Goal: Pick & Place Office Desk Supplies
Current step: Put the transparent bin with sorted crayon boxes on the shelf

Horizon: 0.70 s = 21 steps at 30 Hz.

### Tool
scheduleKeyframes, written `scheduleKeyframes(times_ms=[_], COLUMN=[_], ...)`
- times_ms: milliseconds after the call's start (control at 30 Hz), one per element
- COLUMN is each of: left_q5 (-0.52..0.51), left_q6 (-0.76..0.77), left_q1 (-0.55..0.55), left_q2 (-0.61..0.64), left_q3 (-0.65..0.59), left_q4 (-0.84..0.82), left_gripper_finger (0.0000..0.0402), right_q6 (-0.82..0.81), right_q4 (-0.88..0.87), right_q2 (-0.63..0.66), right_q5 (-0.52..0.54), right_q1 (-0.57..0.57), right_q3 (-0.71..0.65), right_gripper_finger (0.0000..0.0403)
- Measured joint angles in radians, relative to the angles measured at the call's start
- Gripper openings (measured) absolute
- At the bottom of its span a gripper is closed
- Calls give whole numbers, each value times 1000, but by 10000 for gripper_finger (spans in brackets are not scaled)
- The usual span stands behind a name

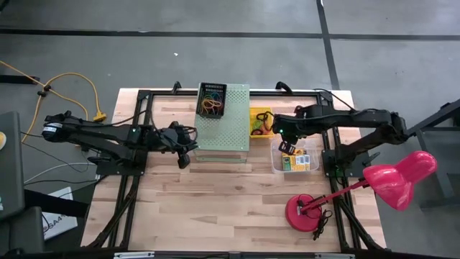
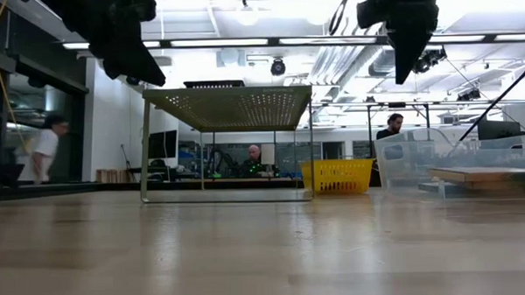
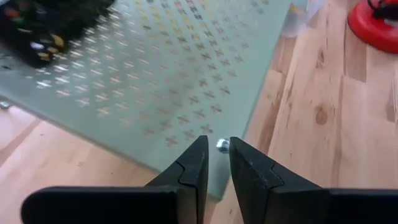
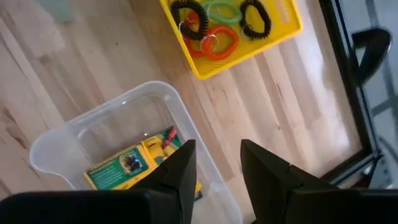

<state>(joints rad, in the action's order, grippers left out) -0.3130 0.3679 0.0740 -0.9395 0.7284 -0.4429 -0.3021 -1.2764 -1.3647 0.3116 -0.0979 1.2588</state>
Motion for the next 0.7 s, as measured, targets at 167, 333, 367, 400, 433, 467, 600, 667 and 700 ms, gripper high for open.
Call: scheduleKeyframes(times_ms=[167,333,367,400,433,467,600,667,700], left_q5=[-8,-6,-6,-2,4,5,3,-2,-4], left_q6=[0,0,0,-1,-5,-11,-19,-19,-19], left_q1=[25,48,54,60,67,72,79,79,79], left_q2=[-76,-118,-119,-119,-118,-115,-105,-98,-95], left_q3=[2,1,0,-1,-1,-1,-1,-1,-1], left_q4=[42,138,153,166,180,192,198,197,200], left_gripper_finger=[60,60,60,60,60,60,60,60,60], right_q6=[91,159,174,188,203,220,265,280,288], right_q4=[45,55,58,66,73,85,151,176,186], right_q2=[3,6,6,5,5,5,5,5,5], right_q5=[-1,1,0,-1,-1,-2,-27,-35,-43], right_q1=[22,13,4,-2,-9,-16,-43,-54,-58], right_q3=[-70,-159,-179,-201,-221,-246,-305,-313,-313], right_gripper_finger=[113,113,113,113,113,113,113,113,113])
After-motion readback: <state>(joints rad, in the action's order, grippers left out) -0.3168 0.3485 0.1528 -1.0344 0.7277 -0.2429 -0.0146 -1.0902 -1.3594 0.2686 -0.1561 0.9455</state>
